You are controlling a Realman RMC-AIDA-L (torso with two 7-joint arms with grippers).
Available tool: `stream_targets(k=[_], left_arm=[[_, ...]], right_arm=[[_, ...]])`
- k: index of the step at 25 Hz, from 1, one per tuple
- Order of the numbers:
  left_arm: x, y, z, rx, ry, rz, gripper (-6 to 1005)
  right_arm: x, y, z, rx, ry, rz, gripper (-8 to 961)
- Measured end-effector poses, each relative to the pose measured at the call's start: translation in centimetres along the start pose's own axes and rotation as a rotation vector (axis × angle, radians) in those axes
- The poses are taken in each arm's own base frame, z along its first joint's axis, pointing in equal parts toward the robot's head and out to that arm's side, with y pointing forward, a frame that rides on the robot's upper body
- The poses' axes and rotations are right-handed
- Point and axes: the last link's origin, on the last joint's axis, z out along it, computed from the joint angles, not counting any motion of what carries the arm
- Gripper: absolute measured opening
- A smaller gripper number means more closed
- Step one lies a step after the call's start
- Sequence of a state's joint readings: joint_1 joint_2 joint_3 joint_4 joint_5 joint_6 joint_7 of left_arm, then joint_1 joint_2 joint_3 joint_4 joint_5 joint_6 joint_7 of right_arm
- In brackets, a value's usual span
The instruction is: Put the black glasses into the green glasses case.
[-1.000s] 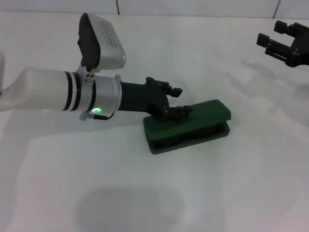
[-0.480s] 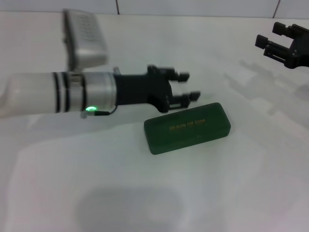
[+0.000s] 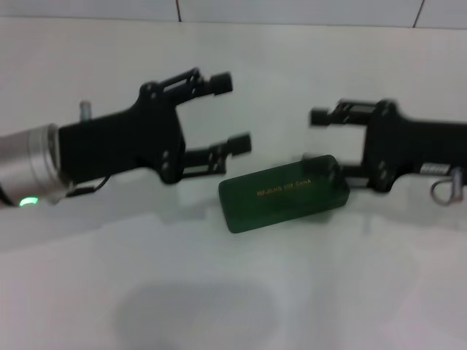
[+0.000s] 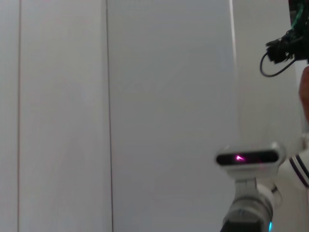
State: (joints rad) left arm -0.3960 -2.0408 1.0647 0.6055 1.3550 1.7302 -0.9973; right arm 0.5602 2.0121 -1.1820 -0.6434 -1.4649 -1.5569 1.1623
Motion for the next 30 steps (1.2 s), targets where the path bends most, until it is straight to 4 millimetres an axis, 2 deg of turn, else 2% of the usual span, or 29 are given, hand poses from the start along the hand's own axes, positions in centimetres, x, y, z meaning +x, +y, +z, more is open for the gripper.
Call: stream_targets(k=[2,5,11,13,19,30], left_arm=[[-0.4,0.4,-0.7,0.002,-0.021,0.014,756],[-0.9,1.2,-1.5,0.002,-0.029,0.035,801],[-1.3,3.2,-3.4,0.001,-0.004,0.035,893],[-1.5,3.6,-3.7,-0.006,-0.009,0.032,893],[-2.4,4.7,-4.1,-0.059,-0.072,0.005,894],[-2.7,5.0,-4.4,-0.069,-0.09,0.001,893]], right_arm=[[0.3,0.7,0.8,-0.05,0.012,-0.022,642],[0.9,1.2,1.5,-0.078,0.038,-0.022,706],[1.1,0.8,2.4,-0.059,0.043,-0.023,828],[1.2,0.8,2.2,-0.04,0.022,-0.03,868],[2.1,1.5,2.0,-0.022,-0.018,-0.033,866],[2.1,1.6,2.3,-0.026,-0.017,-0.054,863]])
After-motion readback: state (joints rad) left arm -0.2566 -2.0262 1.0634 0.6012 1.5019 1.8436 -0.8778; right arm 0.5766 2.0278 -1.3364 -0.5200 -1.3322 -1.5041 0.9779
